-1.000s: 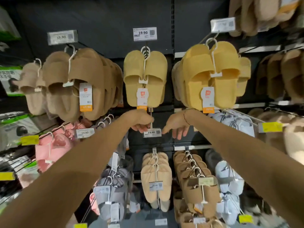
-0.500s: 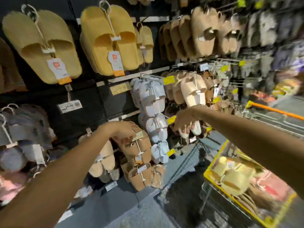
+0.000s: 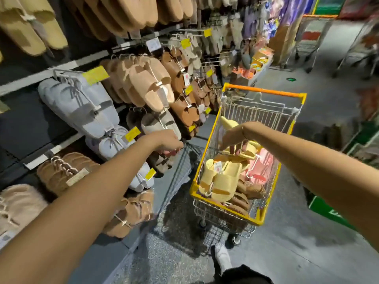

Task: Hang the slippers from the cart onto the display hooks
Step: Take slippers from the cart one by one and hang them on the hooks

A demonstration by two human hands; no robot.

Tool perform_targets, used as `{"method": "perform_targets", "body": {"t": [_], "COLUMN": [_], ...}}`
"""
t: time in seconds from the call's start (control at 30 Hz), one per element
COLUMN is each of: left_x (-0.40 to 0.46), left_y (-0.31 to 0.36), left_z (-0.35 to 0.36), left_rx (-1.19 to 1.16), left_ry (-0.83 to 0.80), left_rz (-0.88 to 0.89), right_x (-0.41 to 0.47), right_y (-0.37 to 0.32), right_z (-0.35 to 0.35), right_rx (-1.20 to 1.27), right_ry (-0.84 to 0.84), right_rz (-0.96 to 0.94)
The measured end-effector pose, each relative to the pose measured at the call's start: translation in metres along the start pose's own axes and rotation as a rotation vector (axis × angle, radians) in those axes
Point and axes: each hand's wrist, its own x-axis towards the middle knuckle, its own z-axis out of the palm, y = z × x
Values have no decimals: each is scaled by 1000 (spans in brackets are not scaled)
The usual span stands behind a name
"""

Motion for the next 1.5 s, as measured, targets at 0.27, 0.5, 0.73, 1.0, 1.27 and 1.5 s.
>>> {"method": "perform_targets", "body": {"t": [0.27, 0.5, 0.73, 1.0, 1.27, 1.5], "left_x": [142, 230, 300, 327, 300, 225], "left_y": [111, 145, 143, 117, 105, 113], "left_z": [49, 102, 154, 189, 180, 141], "left_rx": [103, 124, 122, 131, -45, -648], "left_ry": [-101, -251, -299, -267, -394, 157], "left_rz": [109, 47, -28, -61, -123, -122], "right_x": [90, 187, 251, 283, 260, 196], "right_y": [94, 173, 146, 128, 116, 41], "right_z": [-20, -13, 9, 46, 16, -44], "right_rx": [63, -20, 154, -82, 719, 1608], "right_ry": [-40, 48, 85, 232, 397, 281], "right_rz": [84, 154, 33, 22, 120, 33]}}
